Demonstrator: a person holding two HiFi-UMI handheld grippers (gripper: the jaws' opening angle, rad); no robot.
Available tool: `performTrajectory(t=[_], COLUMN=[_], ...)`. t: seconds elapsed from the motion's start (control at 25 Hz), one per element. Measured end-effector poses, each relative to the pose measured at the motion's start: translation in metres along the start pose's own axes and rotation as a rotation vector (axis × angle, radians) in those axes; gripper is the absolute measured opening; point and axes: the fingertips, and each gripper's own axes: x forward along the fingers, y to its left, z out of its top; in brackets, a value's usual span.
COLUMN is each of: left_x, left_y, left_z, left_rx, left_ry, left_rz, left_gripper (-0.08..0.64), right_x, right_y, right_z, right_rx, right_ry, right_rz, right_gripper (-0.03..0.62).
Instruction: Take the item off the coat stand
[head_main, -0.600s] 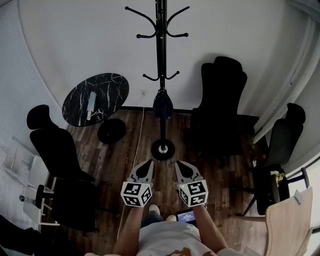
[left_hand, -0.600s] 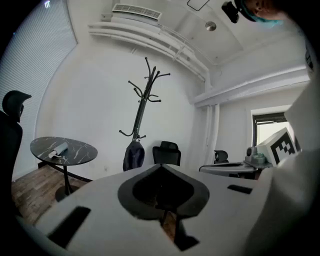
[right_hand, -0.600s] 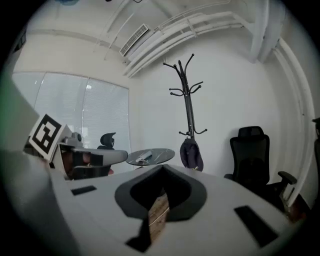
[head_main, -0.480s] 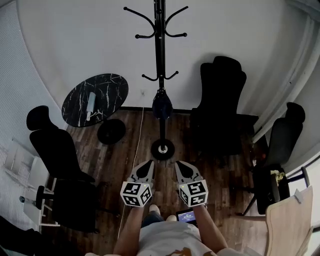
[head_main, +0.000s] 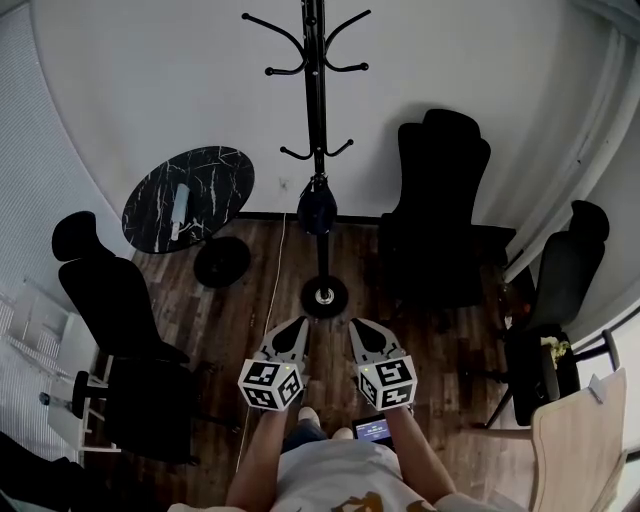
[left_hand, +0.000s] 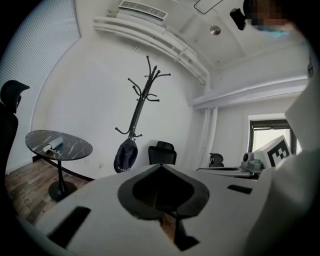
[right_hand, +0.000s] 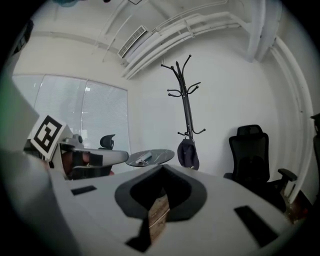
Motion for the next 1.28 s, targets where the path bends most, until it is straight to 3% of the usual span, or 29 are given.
performTrajectory(t=[0.36,0.76,0.96,1.12,1.28], left_x=[0.000,0.011,0.036,0.068,0.108], left_y=[-0.004,0.022,0.038,0.052,0.073], left_z=[0.000,-0.006,-0.004,-0.002,0.000], left_rx=[0.076,0.021,-0.002,0.047,0.049], left_ry=[0.047,0.048,0.040,0.064,0.091], left_rz=[0.017,0.086,0.078,0.055,0.038], left_gripper=[0.020,0.020,0.020,0.020,0.020], right_x=[-0.004,0.011,0.035,0.066,0.100], right_y=[-0.001,-0.018,-0.035,-0.049,-0.072], right_z=[0.001,-0.005,-0.003,-0.002,0.003], right_rx=[0.016,0.039,0.047,0.041,0.047], right_ry=[0.005,0.017,0.020,0.033,0.049], right_rz=[0.021,0.030,0.021,0.016,-0.003], right_gripper=[0.012,0.012,0.012,0.012,0.012])
